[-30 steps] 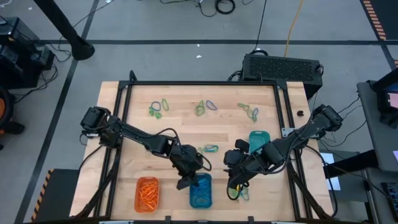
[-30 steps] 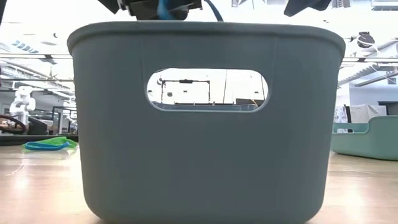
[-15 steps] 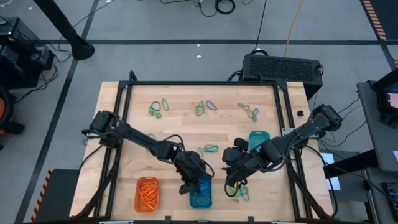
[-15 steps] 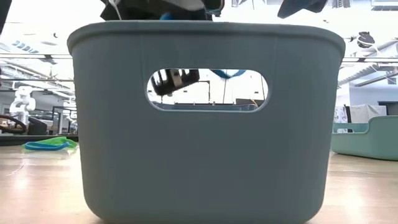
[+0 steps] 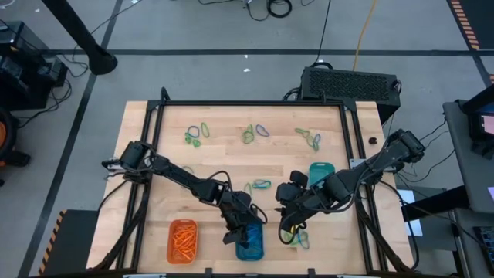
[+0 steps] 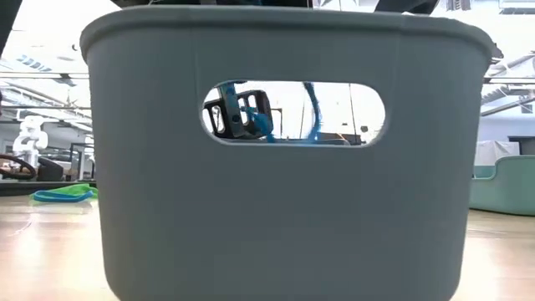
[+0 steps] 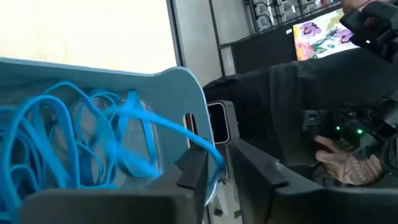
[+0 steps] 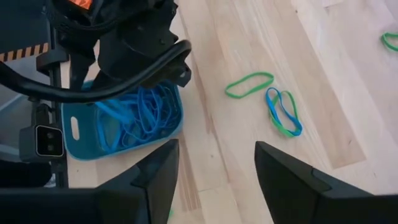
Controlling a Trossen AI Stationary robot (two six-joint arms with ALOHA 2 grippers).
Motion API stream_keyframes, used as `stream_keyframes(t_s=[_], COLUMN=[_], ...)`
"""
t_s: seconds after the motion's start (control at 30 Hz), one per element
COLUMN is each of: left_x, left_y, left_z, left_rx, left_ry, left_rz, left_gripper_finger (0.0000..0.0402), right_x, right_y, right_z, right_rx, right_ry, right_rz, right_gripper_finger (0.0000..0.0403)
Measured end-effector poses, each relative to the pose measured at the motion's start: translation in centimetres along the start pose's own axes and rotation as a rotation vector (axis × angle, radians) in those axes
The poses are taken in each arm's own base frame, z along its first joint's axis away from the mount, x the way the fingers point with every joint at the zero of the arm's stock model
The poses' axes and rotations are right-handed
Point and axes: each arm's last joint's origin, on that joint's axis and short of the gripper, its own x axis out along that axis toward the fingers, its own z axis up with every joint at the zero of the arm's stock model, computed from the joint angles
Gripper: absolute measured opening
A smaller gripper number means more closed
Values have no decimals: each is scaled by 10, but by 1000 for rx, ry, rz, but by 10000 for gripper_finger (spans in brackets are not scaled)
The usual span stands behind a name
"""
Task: Sort rubber bands into baskets
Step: Put the blue rubber band into the blue bin
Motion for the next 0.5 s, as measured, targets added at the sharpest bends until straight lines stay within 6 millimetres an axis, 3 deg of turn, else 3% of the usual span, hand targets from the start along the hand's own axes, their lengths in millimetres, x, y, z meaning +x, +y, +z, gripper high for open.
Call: stream_keyframes(t_s=[0.2, 0.5], left_x=[-4, -11], left_y=[3, 2], left_z=[3, 7], left_rx=[-4, -22], left_ry=[-14, -7], left_rz=[6, 23], left_gripper_finger=[126, 131], right_x=[0, 0], right_y=[0, 0], right_z=[0, 0], right_rx=[-17, -44], right_ry=[0, 2], right_rz=[-1, -3], right_gripper_finger=[201, 201])
